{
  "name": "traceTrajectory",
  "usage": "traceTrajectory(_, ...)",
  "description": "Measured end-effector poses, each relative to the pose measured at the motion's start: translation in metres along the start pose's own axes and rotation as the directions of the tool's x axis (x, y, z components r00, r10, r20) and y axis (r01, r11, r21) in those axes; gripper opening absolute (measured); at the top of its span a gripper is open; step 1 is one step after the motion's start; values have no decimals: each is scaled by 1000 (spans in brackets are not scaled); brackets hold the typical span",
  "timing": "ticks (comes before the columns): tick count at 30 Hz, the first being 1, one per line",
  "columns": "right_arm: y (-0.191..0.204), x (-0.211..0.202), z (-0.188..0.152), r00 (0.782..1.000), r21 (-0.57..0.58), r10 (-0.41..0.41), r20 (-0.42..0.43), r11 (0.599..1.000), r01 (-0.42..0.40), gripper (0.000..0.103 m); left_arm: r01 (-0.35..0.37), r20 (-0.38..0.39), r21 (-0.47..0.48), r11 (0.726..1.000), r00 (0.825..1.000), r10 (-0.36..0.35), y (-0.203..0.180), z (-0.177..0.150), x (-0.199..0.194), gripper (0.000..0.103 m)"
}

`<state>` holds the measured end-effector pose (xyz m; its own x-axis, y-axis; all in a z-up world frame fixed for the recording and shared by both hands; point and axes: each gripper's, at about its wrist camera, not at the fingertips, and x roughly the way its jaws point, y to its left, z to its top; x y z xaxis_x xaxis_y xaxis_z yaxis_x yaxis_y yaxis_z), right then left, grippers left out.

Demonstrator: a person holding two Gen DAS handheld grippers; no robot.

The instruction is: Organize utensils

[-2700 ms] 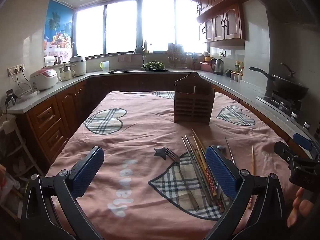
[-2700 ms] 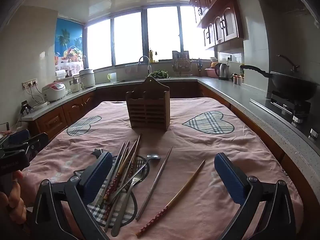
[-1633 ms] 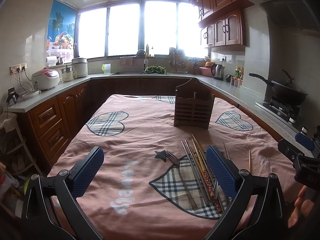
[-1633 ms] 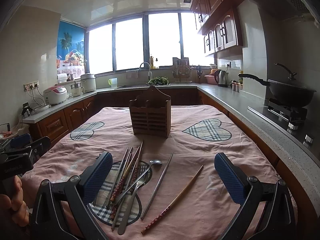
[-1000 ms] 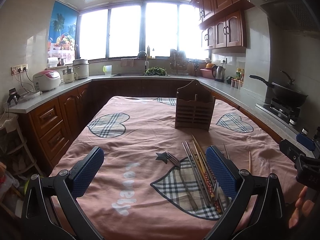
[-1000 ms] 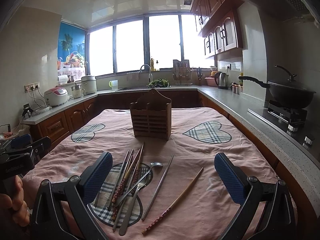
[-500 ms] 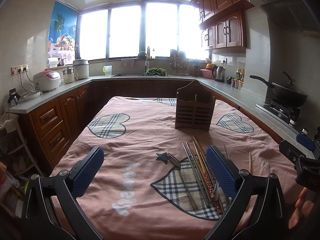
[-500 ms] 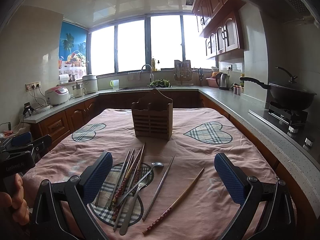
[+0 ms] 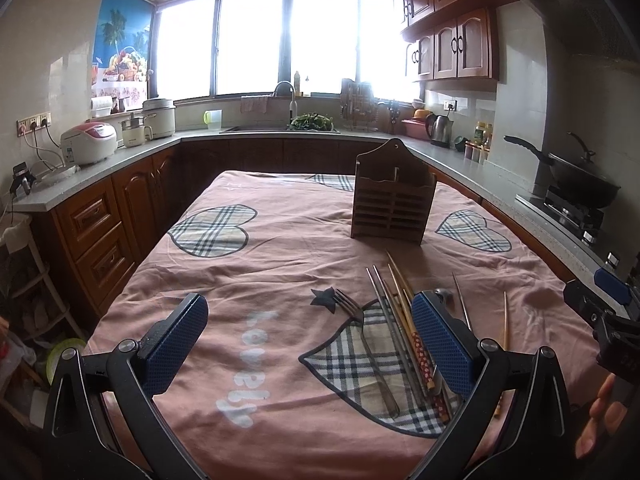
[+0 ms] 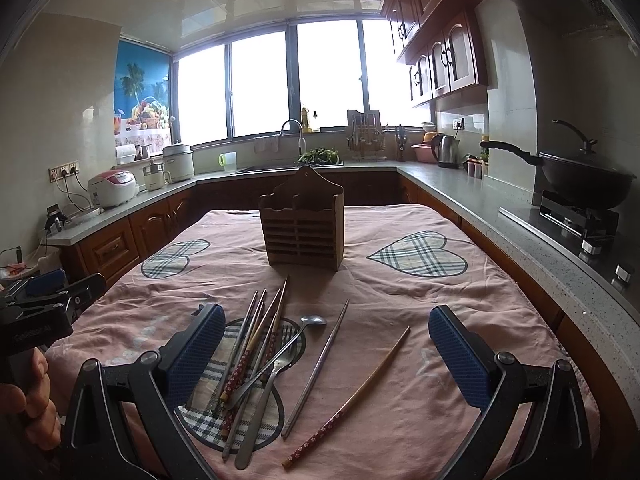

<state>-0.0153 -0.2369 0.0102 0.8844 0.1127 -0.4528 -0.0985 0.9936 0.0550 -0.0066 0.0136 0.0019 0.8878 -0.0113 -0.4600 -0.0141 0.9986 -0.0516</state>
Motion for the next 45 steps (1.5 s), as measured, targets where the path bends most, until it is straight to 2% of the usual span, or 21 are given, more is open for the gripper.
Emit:
traceTrajectory(6,-9,17,-4,998,25,2,-56,1000,0,102,37,-102,-17,999,994,-39,1,0,31,103)
traceTrajectory(13,-36,49,-3,988,103,7,-151,995,8,102,96,-244,-88,992,963,-115,6,4,80,103)
traceTrajectory(15,-44,60,-4,982,123,10,-186,992,13,101,105,-268,-101,989,955,-128,6,6,93,98)
traceTrajectory(16,-49,67,-5,978,135,15,-207,991,14,99,107,-280,-102,989,951,-131,5,7,99,95)
traceTrajectory(20,-63,94,-9,954,175,27,-298,984,27,83,130,-335,-111,985,929,-160,1,10,126,94)
traceTrajectory(22,-71,110,-13,936,210,44,-349,977,33,70,140,-362,-108,984,916,-170,-2,11,139,92)
traceTrajectory(26,-84,141,-21,893,246,53,-448,967,66,54,151,-414,-110,982,891,-183,-7,13,165,86)
traceTrajectory(30,-92,160,-25,860,251,48,-508,963,94,45,150,-477,-114,982,859,-186,-12,13,193,73)
traceTrajectory(32,-95,168,-27,846,259,57,-530,961,97,37,154,-503,-113,982,843,-190,-15,12,203,63)
traceTrajectory(34,-96,174,-29,834,265,71,-546,960,92,29,156,-524,-101,983,831,-186,-19,10,209,58)
traceTrajectory(36,-95,178,-30,827,260,73,-558,961,91,28,160,-545,-87,983,818,-181,-23,8,215,51)
traceTrajectory(38,-93,181,-29,825,242,65,-562,966,89,27,159,-570,-80,984,803,-176,-26,5,222,34)
traceTrajectory(40,-93,185,-27,820,231,58,-569,969,92,22,163,-583,-84,983,792,-181,-26,3,225,25)
traceTrajectory(42,-92,189,-26,816,214,48,-576,972,94,14,172,-583,-83,982,791,-188,-25,3,225,25)
traceTrajectory(45,-93,193,-25,814,216,56,-579,973,86,12,188,-585,-90,978,784,-205,-22,4,226,22)
